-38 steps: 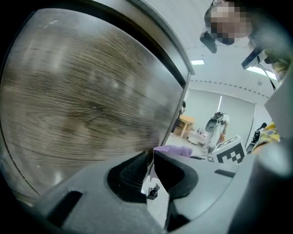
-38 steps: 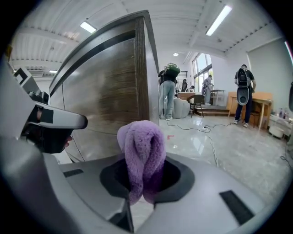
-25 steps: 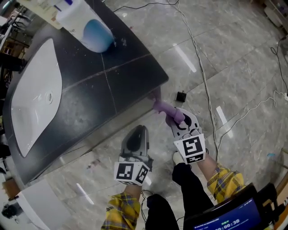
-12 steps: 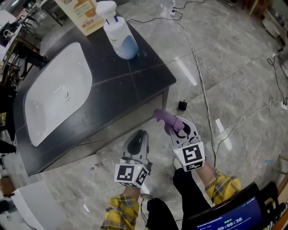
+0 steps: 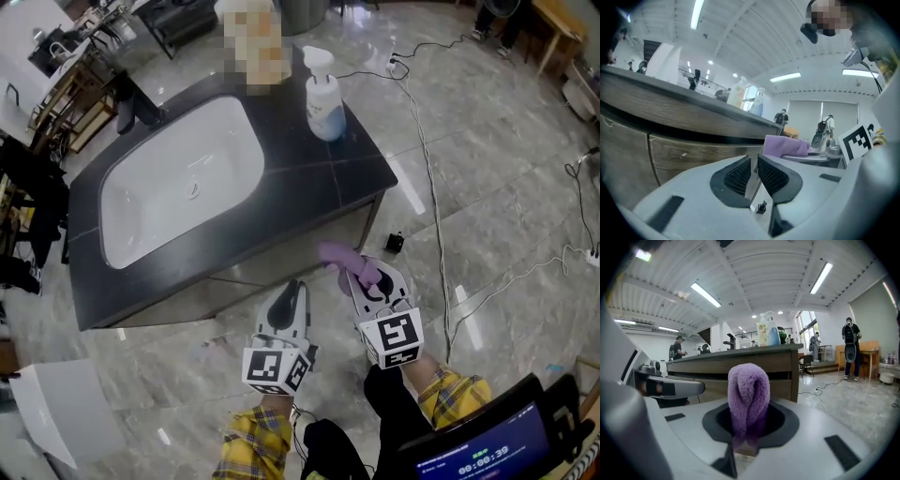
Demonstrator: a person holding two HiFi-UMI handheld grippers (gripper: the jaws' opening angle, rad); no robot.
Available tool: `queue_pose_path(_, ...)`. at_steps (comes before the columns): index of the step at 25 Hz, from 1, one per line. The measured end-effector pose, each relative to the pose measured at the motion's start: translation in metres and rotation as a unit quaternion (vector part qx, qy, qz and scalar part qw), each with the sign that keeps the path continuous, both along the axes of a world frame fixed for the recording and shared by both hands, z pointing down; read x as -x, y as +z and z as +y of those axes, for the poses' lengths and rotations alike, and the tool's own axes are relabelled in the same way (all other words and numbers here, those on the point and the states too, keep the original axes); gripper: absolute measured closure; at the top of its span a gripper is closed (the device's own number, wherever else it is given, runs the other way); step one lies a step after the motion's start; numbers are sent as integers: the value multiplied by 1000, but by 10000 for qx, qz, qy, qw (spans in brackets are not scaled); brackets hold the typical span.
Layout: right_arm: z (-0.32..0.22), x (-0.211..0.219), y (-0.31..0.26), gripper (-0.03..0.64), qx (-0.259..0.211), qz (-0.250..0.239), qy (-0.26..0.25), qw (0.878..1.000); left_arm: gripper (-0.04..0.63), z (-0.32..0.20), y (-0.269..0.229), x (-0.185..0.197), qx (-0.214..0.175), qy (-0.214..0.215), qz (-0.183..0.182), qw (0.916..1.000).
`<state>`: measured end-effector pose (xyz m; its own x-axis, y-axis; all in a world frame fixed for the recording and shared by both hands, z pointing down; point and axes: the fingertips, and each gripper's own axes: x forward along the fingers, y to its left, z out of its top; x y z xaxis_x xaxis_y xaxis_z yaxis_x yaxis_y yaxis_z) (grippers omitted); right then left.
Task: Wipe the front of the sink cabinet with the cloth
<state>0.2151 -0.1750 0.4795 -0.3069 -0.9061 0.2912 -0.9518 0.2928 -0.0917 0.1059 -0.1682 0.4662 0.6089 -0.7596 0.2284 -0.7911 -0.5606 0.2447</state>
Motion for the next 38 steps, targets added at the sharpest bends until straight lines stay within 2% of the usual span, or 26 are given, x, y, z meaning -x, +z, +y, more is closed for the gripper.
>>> queue_pose_path(13, 31, 99, -82, 549, -216, -208, -715, 9970, 557, 45, -79, 110, -364, -866, -6, 9956)
queue_pose_path(30, 93, 219, -173, 549, -364, -352, -1757, 9831, 557, 128, -172, 244, -766, -2064, 107, 9754)
queue_pose_path(38, 132, 263, -215, 549, -283, -630, -2037, 9766, 557, 178, -214, 297, -873, -2320, 44, 9688)
